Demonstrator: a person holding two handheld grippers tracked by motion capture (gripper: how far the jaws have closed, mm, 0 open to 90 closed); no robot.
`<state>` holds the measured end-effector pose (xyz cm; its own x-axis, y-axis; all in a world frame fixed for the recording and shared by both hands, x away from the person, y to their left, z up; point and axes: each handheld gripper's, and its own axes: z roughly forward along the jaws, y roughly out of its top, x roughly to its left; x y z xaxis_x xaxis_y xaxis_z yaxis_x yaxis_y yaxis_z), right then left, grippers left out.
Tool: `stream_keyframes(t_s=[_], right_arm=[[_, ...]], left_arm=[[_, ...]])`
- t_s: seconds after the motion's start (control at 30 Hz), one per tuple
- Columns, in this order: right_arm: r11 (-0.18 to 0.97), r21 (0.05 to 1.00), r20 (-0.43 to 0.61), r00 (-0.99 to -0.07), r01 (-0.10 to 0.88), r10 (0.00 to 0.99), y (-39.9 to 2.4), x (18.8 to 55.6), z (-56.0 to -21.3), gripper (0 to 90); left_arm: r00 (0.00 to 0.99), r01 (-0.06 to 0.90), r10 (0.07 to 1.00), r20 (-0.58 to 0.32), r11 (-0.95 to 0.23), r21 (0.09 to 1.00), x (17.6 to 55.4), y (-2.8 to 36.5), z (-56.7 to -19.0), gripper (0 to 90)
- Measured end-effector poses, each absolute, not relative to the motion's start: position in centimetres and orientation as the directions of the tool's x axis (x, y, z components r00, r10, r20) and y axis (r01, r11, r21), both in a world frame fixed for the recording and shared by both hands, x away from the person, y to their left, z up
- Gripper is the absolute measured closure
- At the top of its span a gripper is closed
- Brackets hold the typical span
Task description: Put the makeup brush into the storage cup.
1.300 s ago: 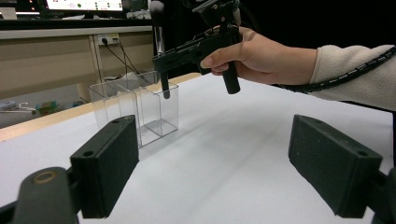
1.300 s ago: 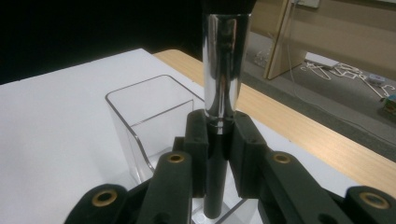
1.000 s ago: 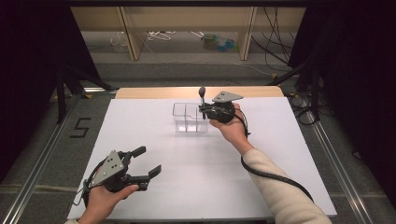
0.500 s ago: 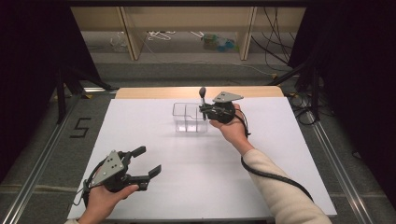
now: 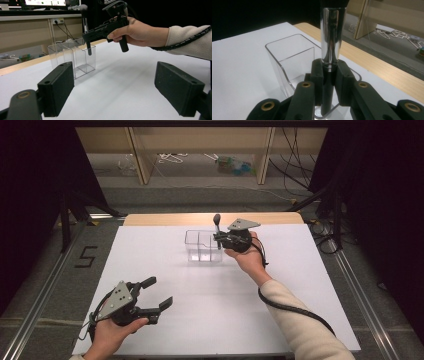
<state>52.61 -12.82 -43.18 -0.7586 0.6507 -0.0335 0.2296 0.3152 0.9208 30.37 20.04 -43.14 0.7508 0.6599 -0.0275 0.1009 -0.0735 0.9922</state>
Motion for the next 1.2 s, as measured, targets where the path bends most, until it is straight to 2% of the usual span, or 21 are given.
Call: stream_keyframes(t_s=[0.53, 0.57, 0.7, 0.8, 1.2], right_arm=[[0.321, 0.917, -0.029, -0.761, 0.238, 0.648, -12.8, 52.6, -43.3, 78.2], [0.322, 0.915, -0.028, -0.760, 0.242, 0.649, -12.9, 52.6, -43.2, 76.1], [0.311, 0.919, -0.032, -0.740, 0.242, 0.671, -12.9, 52.5, -42.5, 54.0], [0.288, 0.924, -0.017, -0.725, 0.252, 0.689, -12.9, 52.4, -41.9, 46.3], [0.300, 0.909, -0.001, -0.717, 0.290, 0.697, -14.3, 52.2, -40.6, 33.0]], left_arm=[[0.750, 0.108, 0.661, -0.037, -0.067, 0.992, 30.4, 20.0, -43.2, 15.8], [0.750, 0.108, 0.661, -0.037, -0.067, 0.992, 30.4, 20.0, -43.2, 15.9], [0.749, 0.108, 0.661, -0.035, -0.070, 0.992, 30.3, 20.1, -43.2, 15.9], [0.749, 0.107, 0.662, -0.033, -0.071, 0.992, 30.3, 20.1, -43.2, 15.9], [0.749, 0.100, 0.662, -0.026, -0.075, 0.992, 30.3, 20.1, -43.1, 15.9]])
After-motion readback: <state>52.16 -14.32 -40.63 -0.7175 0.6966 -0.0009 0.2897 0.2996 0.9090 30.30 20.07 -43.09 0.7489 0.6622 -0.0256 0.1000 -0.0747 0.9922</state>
